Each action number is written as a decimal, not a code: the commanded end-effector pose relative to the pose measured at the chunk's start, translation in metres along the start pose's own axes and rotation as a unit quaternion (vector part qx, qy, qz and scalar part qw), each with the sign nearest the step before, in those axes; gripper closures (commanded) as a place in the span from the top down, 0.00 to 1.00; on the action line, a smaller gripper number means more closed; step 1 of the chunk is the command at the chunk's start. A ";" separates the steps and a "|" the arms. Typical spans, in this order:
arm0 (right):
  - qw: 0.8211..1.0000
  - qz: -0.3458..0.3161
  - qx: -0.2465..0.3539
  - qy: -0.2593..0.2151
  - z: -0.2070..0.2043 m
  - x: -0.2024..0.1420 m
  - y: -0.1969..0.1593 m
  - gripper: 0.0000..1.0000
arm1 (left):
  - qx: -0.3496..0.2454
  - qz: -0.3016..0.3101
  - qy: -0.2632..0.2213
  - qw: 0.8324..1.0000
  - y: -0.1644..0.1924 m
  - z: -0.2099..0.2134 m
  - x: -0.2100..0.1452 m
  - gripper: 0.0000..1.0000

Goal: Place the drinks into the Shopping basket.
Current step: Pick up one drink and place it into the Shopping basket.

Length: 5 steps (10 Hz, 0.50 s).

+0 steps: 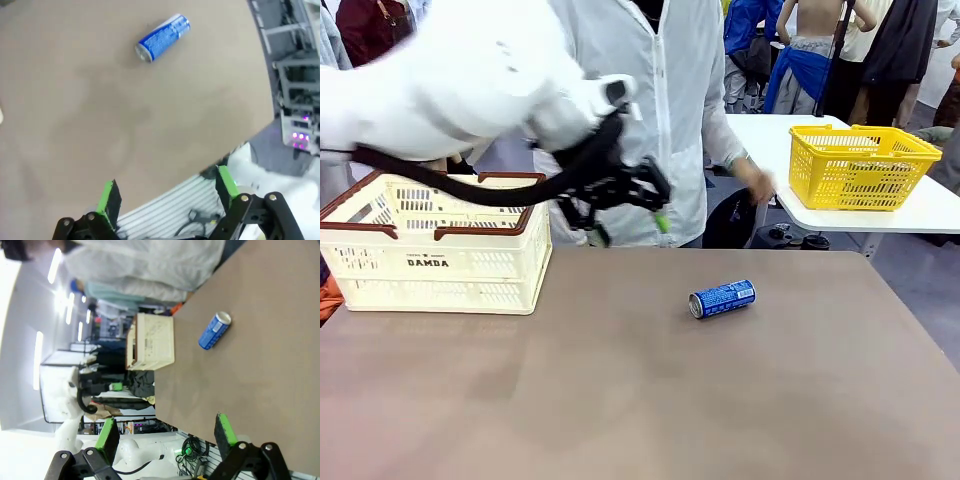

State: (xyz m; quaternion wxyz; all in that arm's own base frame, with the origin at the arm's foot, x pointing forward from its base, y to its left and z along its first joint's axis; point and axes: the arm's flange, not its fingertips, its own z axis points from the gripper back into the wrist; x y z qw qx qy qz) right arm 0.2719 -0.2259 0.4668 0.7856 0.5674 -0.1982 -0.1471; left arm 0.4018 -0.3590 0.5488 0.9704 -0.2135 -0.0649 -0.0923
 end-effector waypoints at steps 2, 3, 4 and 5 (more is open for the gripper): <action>1.000 0.007 0.012 -0.007 0.001 0.002 0.001 1.00 | 0.081 0.049 0.016 0.995 -0.047 -0.074 0.063 1.00; 1.000 0.007 0.012 -0.007 0.001 0.002 0.001 1.00 | 0.091 0.063 0.011 0.994 -0.051 -0.111 0.079 1.00; 1.000 0.007 0.012 -0.007 0.001 0.002 0.001 1.00 | 0.090 0.046 0.002 0.995 -0.053 -0.135 0.090 1.00; 1.000 0.007 0.012 -0.007 0.001 0.002 0.001 1.00 | 0.090 0.022 -0.014 0.996 -0.052 -0.149 0.101 1.00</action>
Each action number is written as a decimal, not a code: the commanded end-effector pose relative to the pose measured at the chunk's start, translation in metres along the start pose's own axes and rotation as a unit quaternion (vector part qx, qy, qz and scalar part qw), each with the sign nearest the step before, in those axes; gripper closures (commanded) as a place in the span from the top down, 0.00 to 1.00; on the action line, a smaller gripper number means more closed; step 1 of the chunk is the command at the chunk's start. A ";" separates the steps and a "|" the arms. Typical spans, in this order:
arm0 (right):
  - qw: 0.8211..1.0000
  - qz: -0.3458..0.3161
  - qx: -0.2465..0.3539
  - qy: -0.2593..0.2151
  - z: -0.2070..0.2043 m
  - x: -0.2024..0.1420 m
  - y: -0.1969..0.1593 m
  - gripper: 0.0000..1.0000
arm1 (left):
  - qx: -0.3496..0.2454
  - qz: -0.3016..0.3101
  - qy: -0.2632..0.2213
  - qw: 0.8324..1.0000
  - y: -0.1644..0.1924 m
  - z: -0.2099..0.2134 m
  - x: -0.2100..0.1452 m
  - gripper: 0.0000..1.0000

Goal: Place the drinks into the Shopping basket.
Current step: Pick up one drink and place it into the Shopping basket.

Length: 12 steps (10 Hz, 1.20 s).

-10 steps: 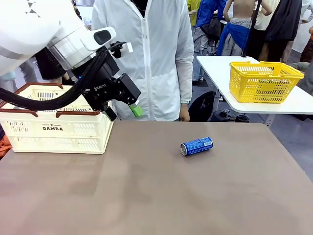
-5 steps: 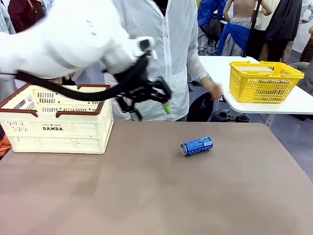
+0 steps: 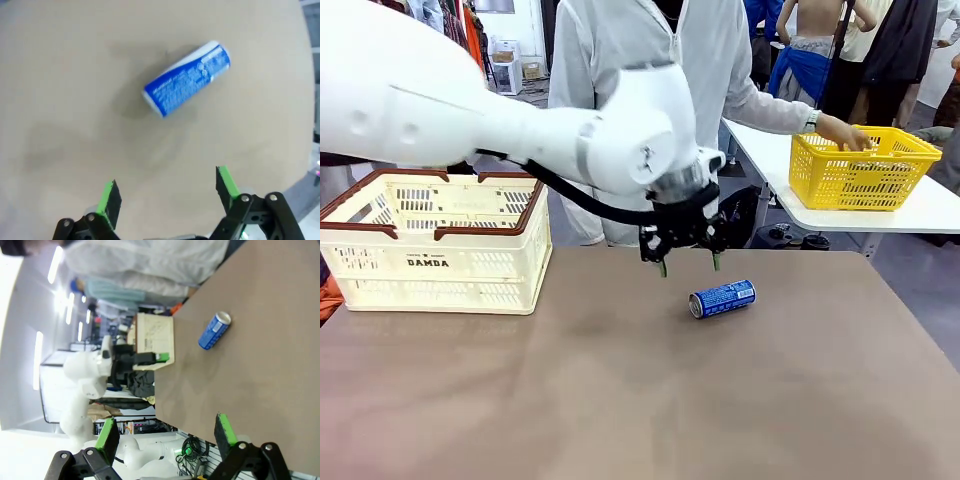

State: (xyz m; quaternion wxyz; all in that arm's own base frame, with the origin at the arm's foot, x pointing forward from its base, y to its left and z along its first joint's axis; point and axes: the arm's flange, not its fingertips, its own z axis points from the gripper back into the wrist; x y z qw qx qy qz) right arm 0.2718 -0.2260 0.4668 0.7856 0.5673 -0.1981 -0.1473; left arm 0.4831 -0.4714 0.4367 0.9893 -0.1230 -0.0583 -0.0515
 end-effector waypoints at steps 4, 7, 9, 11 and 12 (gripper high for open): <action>1.000 0.007 0.012 -0.006 0.001 0.002 0.001 1.00 | -0.050 -0.381 -0.015 0.923 -0.005 -0.007 0.026 1.00; 1.000 0.007 0.012 -0.006 0.001 0.002 0.001 1.00 | -0.096 -0.378 0.104 0.915 -0.007 0.020 0.016 1.00; 1.000 0.007 0.012 -0.006 0.001 0.002 0.001 1.00 | -0.059 -0.407 0.005 0.912 -0.025 -0.009 0.023 1.00; 1.000 0.007 0.012 -0.006 0.001 0.002 0.001 1.00 | -0.083 -0.415 0.031 0.905 -0.024 -0.002 0.020 1.00; 1.000 0.007 0.012 -0.006 0.001 0.002 0.001 1.00 | -0.082 -0.472 -0.068 0.875 -0.013 -0.002 0.045 1.00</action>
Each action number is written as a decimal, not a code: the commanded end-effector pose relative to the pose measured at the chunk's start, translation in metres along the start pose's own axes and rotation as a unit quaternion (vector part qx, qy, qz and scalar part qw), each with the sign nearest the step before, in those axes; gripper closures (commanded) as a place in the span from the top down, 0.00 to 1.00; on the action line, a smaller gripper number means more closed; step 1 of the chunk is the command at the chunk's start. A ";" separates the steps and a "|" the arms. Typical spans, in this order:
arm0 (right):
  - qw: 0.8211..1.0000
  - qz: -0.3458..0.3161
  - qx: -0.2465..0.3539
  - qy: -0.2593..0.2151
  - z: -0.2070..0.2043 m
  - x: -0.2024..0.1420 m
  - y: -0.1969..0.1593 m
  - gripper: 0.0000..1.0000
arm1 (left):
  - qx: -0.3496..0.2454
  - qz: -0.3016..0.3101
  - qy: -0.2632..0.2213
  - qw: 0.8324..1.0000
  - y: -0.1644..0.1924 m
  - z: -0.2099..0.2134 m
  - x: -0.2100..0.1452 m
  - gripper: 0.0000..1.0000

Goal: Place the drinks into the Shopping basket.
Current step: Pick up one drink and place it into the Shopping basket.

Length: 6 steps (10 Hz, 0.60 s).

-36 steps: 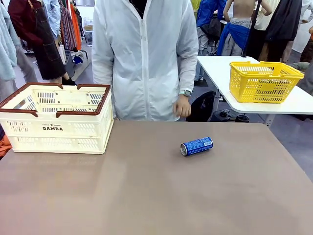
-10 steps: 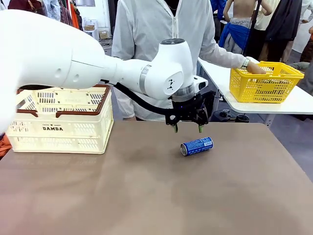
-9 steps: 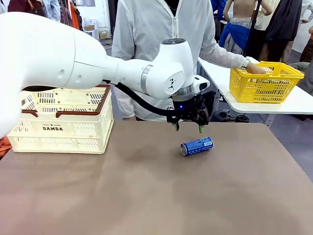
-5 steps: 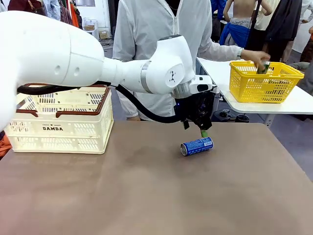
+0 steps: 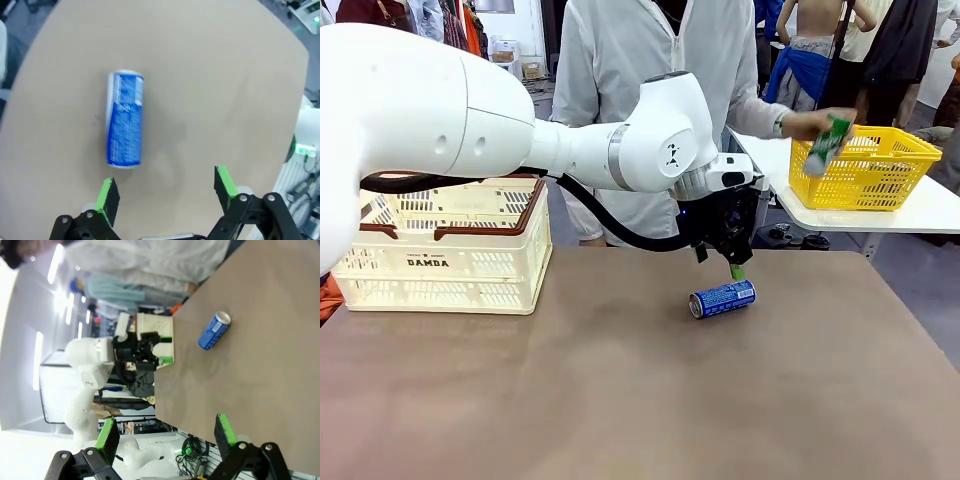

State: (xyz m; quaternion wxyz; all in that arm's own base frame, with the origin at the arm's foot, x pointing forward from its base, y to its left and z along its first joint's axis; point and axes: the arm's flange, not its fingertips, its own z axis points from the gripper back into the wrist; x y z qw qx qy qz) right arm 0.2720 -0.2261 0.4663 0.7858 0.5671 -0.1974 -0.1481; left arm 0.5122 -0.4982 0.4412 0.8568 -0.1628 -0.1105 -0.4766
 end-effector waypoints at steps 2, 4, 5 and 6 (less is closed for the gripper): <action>1.000 0.008 0.012 -0.007 0.001 0.002 0.002 1.00 | -0.022 -0.054 -0.010 0.998 0.041 -0.015 -0.002 1.00; 1.000 0.008 0.012 -0.007 0.001 0.002 0.002 1.00 | -0.099 -0.073 -0.016 0.992 0.033 0.079 -0.086 1.00; 1.000 0.008 0.012 -0.007 0.001 0.002 0.002 1.00 | -0.135 -0.087 -0.021 0.987 0.018 0.138 -0.142 1.00; 1.000 0.008 0.012 -0.007 0.001 0.002 0.002 1.00 | -0.158 -0.098 -0.045 0.982 0.003 0.182 -0.193 1.00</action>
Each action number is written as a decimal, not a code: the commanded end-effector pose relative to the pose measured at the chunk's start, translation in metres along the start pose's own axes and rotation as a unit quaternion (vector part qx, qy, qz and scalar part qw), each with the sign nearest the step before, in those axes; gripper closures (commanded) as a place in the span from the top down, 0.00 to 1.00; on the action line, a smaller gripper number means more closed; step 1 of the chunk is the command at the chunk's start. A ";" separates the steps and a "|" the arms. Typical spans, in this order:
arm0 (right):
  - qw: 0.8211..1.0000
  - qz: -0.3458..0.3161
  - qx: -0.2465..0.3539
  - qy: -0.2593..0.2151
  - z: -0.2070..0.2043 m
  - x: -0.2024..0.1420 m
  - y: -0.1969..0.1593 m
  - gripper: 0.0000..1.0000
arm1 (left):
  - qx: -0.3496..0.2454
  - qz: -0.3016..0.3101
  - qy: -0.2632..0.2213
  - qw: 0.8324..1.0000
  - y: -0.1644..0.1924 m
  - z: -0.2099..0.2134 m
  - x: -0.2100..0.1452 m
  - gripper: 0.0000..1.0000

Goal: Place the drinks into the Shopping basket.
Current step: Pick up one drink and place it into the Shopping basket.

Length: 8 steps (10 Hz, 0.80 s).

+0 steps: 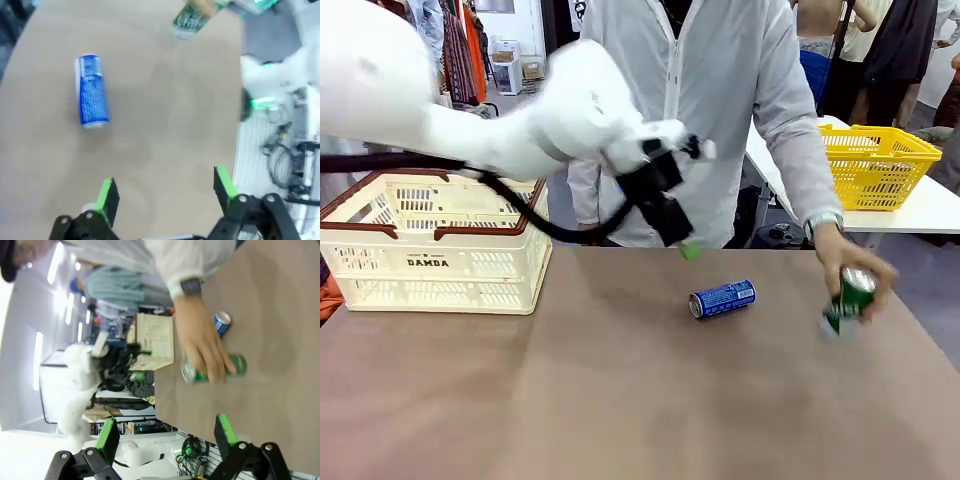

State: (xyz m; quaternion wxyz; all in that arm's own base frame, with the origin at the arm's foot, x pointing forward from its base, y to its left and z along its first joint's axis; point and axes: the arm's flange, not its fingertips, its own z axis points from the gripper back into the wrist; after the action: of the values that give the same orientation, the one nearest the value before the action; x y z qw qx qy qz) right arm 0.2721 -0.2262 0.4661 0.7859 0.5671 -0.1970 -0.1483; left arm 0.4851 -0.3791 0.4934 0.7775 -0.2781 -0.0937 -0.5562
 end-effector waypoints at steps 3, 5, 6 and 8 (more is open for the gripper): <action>1.000 0.008 0.012 -0.007 0.001 0.002 0.002 1.00 | -0.062 -0.016 -0.116 0.991 -0.109 0.119 -0.198 1.00; 1.000 0.008 0.012 -0.007 0.001 0.002 0.002 1.00 | -0.028 -0.006 -0.147 0.989 -0.127 0.110 -0.242 1.00; 1.000 0.008 0.012 -0.007 0.001 0.002 0.002 1.00 | -0.036 -0.007 -0.154 0.987 -0.127 0.109 -0.251 1.00; 1.000 0.008 0.012 -0.007 0.001 0.002 0.002 1.00 | -0.050 -0.012 -0.144 0.988 -0.107 0.099 -0.239 1.00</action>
State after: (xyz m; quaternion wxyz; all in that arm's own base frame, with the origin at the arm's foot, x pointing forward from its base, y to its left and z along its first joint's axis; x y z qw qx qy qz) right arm 0.2722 -0.2266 0.4655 0.7857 0.5673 -0.1964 -0.1493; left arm 0.2926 -0.1394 0.4976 0.7424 -0.3967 -0.1801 -0.5090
